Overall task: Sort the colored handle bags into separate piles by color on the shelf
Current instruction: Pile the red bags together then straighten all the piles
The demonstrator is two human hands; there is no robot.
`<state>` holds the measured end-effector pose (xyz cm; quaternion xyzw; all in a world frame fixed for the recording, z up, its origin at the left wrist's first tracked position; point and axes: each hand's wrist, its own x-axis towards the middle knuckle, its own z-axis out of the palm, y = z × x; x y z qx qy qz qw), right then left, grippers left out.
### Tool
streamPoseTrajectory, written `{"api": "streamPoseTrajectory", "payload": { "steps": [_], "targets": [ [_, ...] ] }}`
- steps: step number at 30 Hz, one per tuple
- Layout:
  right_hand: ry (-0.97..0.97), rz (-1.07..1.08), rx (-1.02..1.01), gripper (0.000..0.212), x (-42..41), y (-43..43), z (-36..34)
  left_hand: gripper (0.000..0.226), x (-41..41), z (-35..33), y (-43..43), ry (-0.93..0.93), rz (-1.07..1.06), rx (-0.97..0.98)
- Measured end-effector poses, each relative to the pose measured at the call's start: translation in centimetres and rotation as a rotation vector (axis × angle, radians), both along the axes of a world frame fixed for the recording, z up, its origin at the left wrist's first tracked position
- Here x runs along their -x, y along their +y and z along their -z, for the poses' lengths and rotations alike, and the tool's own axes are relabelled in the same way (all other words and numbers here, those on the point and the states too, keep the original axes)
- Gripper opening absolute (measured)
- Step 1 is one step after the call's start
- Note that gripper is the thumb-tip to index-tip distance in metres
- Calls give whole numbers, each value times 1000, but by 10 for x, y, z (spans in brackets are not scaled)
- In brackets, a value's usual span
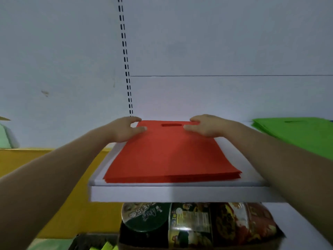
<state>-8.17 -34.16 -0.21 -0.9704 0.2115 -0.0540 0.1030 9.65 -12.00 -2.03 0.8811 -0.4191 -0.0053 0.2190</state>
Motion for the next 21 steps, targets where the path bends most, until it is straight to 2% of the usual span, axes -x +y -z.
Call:
{"api": "streamPoseTrajectory", "payload": {
  "steps": [4, 10, 15, 18, 21],
  "targets": [
    [23, 75, -30, 76, 20, 24, 0, 69, -24, 0, -33, -60, 60, -16],
    [31, 103, -99, 72, 56, 74, -2, 74, -43, 14, -57, 32, 109, -107],
    [-23, 85, -160, 100, 101, 106, 5, 70, -43, 18, -61, 113, 135, -81],
    [-10, 82, -168, 102, 117, 109, 18, 72, -44, 12, -65, 127, 106, -79],
    [-78, 108, -74, 105, 119, 107, 33, 71, -45, 12, -69, 159, 84, -6]
  ]
}}
